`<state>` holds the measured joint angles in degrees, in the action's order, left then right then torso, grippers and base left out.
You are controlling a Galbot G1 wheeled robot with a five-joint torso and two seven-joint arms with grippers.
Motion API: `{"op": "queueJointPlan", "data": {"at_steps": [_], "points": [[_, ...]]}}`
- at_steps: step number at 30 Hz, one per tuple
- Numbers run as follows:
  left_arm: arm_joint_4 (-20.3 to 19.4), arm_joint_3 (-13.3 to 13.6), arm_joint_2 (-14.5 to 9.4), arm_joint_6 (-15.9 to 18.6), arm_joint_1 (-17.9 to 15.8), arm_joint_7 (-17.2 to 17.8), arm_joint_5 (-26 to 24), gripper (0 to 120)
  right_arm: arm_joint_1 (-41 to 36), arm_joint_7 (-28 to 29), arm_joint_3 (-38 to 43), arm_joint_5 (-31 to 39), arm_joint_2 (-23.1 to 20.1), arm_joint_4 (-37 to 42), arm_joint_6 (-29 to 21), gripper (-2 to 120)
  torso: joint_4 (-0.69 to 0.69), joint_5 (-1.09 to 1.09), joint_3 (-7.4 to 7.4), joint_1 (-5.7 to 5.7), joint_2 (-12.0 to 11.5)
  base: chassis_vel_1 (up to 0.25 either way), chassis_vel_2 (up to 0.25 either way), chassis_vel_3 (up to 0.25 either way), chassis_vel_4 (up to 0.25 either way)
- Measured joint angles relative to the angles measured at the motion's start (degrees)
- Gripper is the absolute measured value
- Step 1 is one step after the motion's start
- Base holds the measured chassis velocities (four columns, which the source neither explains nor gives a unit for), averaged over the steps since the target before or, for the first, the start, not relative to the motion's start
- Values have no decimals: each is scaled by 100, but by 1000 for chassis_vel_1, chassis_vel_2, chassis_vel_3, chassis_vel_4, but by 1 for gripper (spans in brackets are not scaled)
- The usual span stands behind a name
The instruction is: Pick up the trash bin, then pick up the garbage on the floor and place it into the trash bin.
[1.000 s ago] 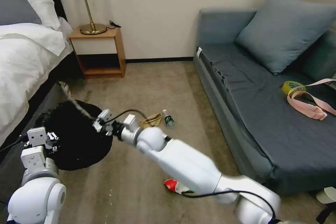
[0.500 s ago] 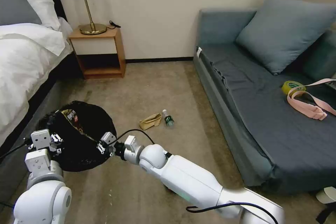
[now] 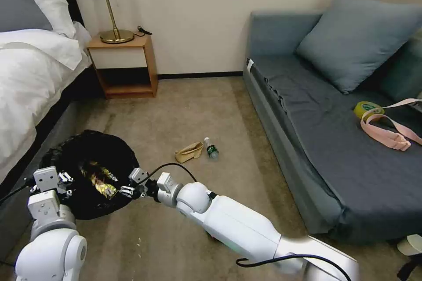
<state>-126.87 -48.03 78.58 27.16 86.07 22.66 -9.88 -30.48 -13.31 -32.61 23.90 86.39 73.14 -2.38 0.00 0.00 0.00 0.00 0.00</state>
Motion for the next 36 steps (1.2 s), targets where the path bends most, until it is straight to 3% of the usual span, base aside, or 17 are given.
{"op": "queueJointPlan", "data": {"at_steps": [2, 5, 10, 11, 15, 23, 26, 30, 31, 33, 36], "points": [[0, 0, 0, 0, 0, 0, 0, 4, 0, 0, 0, 0, 0, 0, 0, 61, 0, 0, 0, 0, 0, 0, 0, 0, 0], [46, -85, -11, -55, 25, -28, -62, 4, 85, 31, 169, -45, -24, 4, 0, 82, 0, 1, 0, 0, 0, 0, 0, 0, 0], [62, -229, -51, -151, 122, -62, -160, 4, 175, 82, 428, -169, -167, -84, 3, 93, 1, 1, 0, 0, 0, 0, 0, 0, 0], [63, -321, -73, -202, 198, -77, -246, 4, 175, 88, 573, -298, -368, -208, 7, 98, 0, 0, 0, 0, 0, 0, 0, 0, 0], [128, -468, -121, -341, 289, -163, -353, 4, 67, 161, 798, -936, -773, -499, -6, 100, -1, 1, 0, 0, -1, 0, 0, 0, 0], [302, -609, -260, -350, 346, -231, -658, 4, -563, 66, 1595, -2028, -1160, -999, -215, 100, -1, 2, 0, 0, 0, 0, 0, 0, 0], [339, -609, -279, -337, 346, -243, -694, 4, -737, 32, 1716, -2060, -1296, -932, -282, 100, -1, 2, 0, 0, 0, 0, 0, 0, 0], [500, -596, -320, -356, 321, -253, -708, 4, -1148, -89, 1771, -1862, -2120, -264, -496, 100, 1, 4, 0, 0, 0, 0, 0, 0, 0], [500, -596, -320, -356, 321, -253, -708, 4, -1148, -89, 1771, -1862, -2120, -264, -496, 100, 1, 4, 0, 0, 0, 0, 0, 0, 0], [615, -594, -346, -387, 285, -257, -718, 4, -1417, -131, 1704, -1753, -2705, 245, -582, 100, -3, -1, 0, 0, 0, 0, 0, 0, 0], [678, -592, -356, -404, 255, -258, -720, 4, -1608, -128, 1667, -1710, -2962, 514, -625, 100, -3, 3, 0, 0, 0, 0, 0, 0, 0]]}}
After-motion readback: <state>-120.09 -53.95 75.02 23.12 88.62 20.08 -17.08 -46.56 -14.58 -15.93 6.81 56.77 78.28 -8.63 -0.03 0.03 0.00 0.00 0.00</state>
